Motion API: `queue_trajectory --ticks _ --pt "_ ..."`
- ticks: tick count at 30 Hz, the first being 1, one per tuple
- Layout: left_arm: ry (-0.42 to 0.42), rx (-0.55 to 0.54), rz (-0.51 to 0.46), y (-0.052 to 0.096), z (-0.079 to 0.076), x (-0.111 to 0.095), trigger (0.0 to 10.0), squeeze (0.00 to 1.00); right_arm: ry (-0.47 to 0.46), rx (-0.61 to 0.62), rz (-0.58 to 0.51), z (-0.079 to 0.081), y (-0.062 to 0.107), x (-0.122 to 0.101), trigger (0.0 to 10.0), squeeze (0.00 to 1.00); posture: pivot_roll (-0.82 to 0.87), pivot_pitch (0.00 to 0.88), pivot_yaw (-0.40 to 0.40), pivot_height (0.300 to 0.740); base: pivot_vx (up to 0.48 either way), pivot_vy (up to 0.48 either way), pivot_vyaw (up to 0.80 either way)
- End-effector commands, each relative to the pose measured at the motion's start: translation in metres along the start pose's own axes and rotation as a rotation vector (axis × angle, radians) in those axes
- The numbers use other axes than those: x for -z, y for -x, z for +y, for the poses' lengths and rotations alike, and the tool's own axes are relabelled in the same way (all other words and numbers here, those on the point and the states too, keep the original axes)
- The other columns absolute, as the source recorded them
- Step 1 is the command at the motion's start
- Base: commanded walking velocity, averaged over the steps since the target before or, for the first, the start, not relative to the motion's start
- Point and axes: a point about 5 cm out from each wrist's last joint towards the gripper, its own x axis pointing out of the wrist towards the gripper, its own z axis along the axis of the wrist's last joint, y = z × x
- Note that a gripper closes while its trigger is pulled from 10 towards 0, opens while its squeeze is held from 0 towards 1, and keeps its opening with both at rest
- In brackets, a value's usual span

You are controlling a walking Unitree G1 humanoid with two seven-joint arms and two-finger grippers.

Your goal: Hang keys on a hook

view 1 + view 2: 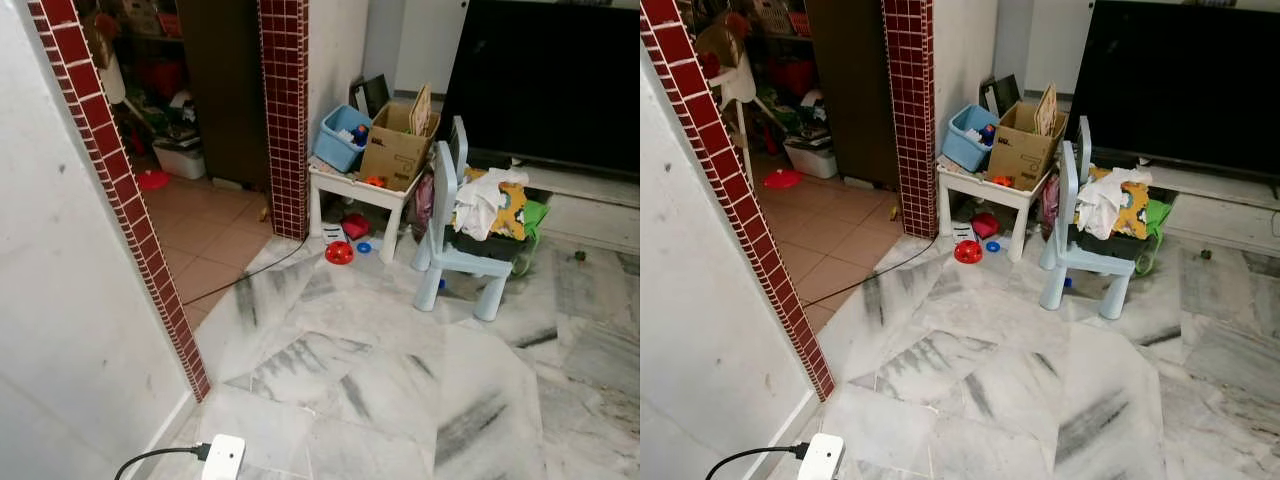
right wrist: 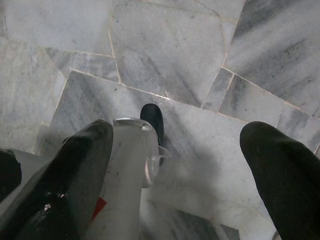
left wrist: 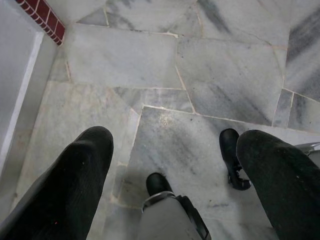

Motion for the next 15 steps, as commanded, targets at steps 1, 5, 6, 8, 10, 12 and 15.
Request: queue_trajectory --ticks 1,5,6,8,10,12,15 --pt "-0.016 -0.004 0.005 -0.0002 0.0016 -0.0011 10.0 0.00 -0.020 0.010 -0.011 -0.0003 -0.0005 -0.0025 10.0 0.00 0.00 0.000 0.000 0.740 0.000 0.000 0.00" --pt "-0.014 -0.004 0.007 0.0000 0.0020 -0.0006 10.0 0.00 -0.019 0.010 -0.016 -0.0001 -0.0005 -0.0029 10.0 0.00 0.00 0.000 0.000 0.740 0.000 0.000 0.00" --pt "-0.015 -0.003 0.008 0.0001 0.0021 -0.0003 10.0 0.00 -0.018 0.009 -0.017 -0.0001 -0.0005 -0.0031 10.0 0.00 0.00 0.000 0.000 0.740 0.000 0.000 0.00" --pt "-0.013 -0.002 0.008 0.0002 0.0022 0.0000 10.0 0.00 -0.020 0.008 -0.019 0.0000 -0.0005 -0.0032 10.0 0.00 0.00 0.000 0.000 0.740 0.000 0.000 0.00" --pt "-0.014 -0.002 0.010 0.0003 0.0024 0.0005 10.0 0.00 -0.022 0.008 -0.020 0.0001 -0.0005 -0.0032 10.0 0.00 0.00 0.000 0.000 0.740 0.240 0.000 0.00" --pt "-0.016 -0.002 0.013 0.0004 0.0024 0.0011 10.0 0.00 -0.024 0.008 -0.021 0.0001 -0.0004 -0.0033 10.0 0.00 0.00 0.000 -0.001 0.740 0.251 0.000 0.00" --pt "-0.017 -0.001 0.015 0.0004 0.0025 0.0014 10.0 0.00 -0.027 0.006 -0.025 0.0001 -0.0005 -0.0038 10.0 0.00 0.00 0.000 -0.002 0.740 0.275 0.000 0.00"
